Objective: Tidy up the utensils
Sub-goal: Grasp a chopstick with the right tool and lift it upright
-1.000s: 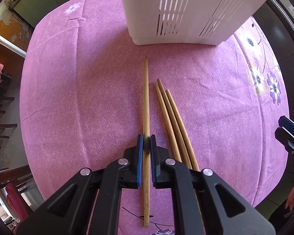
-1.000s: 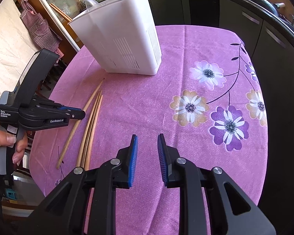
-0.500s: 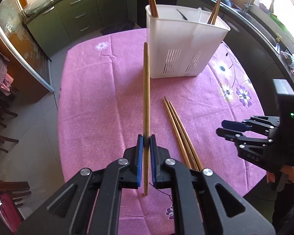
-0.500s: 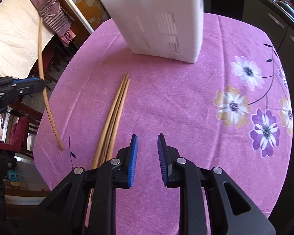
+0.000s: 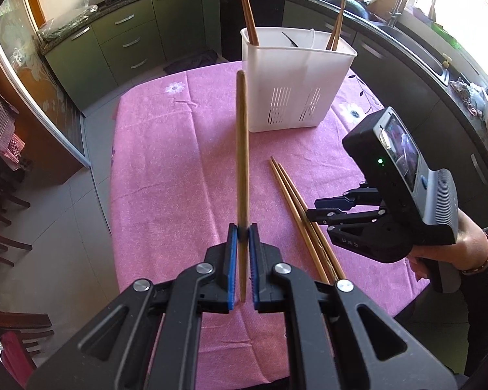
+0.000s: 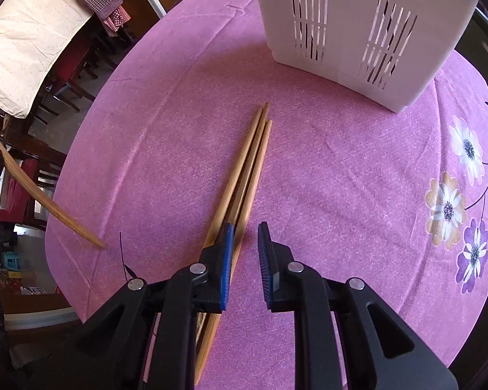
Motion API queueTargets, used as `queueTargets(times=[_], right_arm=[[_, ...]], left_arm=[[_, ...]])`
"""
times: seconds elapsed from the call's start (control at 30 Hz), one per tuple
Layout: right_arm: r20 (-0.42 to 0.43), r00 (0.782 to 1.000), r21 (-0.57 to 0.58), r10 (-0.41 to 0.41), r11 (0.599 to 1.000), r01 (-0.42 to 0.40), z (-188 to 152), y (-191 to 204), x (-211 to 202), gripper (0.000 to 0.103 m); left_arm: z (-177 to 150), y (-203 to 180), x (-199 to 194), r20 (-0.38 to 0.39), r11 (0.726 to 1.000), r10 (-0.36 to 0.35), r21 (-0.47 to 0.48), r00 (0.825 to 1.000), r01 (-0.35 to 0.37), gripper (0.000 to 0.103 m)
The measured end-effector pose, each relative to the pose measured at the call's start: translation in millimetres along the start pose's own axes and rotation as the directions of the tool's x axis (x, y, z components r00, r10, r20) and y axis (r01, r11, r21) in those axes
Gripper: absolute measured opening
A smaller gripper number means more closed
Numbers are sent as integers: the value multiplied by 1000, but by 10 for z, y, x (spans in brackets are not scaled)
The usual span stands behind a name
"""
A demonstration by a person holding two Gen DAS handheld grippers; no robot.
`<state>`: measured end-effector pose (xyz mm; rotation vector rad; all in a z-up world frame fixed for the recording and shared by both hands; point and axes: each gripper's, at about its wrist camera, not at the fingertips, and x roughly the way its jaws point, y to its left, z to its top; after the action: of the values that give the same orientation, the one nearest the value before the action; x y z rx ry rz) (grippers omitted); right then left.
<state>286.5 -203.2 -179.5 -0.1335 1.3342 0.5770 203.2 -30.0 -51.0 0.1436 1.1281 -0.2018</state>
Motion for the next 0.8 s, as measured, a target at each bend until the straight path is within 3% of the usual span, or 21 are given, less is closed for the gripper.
queueTargets(times=[0.5,0.57,0.8], right_arm=[[-37,992,-62,-123,991,121,118,401,222,17],[-31,989,-74,-145,987,143,126,443,242,11],[16,991,-51,-130,990,130,68,411,125,7]], left_arm=[[-55,58,-31,13,1000,-2,2,1000,2,7],[-56,56,-31,13,1000,-4,5,1000,4,7],[-55,82,-34,14,1000,-5,0,1000,5,7]])
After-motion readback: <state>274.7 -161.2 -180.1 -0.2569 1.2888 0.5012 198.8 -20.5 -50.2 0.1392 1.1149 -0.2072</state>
